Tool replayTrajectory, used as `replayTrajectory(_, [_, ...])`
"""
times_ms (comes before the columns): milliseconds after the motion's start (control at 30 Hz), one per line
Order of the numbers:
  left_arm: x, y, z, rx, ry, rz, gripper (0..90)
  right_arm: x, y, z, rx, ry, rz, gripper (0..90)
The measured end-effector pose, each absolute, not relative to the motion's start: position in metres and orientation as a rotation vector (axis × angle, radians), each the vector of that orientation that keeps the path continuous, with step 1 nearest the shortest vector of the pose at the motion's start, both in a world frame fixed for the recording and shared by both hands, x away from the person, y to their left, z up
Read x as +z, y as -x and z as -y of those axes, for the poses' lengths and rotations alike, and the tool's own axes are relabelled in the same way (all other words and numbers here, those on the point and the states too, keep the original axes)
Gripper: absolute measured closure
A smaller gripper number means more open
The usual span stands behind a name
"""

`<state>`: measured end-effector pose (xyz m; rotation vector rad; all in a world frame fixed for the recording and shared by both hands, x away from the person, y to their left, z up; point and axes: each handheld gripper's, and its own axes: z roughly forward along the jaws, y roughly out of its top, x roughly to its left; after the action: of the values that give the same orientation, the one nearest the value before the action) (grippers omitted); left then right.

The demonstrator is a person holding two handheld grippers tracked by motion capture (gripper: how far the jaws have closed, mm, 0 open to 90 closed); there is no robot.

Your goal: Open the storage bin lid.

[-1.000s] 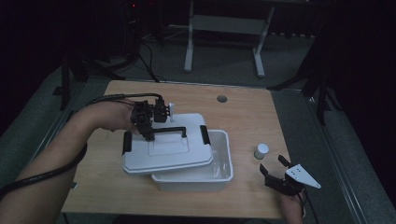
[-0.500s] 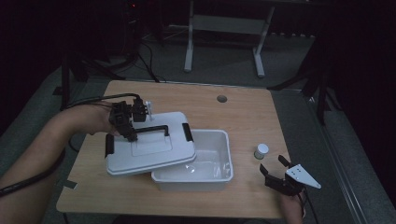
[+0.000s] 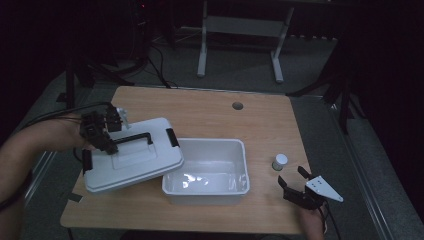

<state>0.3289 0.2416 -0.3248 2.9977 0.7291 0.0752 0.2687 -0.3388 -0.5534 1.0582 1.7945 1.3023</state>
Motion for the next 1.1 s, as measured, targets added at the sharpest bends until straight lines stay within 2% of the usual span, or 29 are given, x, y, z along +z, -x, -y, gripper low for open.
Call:
replayTrajectory(467, [-0.342,-0.313,-0.294,0.057,-2.942,-0.882,83.3,-0.553,-0.269,0.338,1.293,-1.058,-1.799,14.6])
replayTrajectory(733, [-0.388,-0.322,-0.322,0.015,-2.887,-1.012,83.3,-0.553,-0.269,0.338,1.293,-1.058,-1.801,14.7])
replayTrajectory(1100, [-0.436,-0.347,-0.327,0.03,-2.846,-1.085,83.2,-0.553,-0.269,0.338,1.291,-1.055,-1.804,14.6])
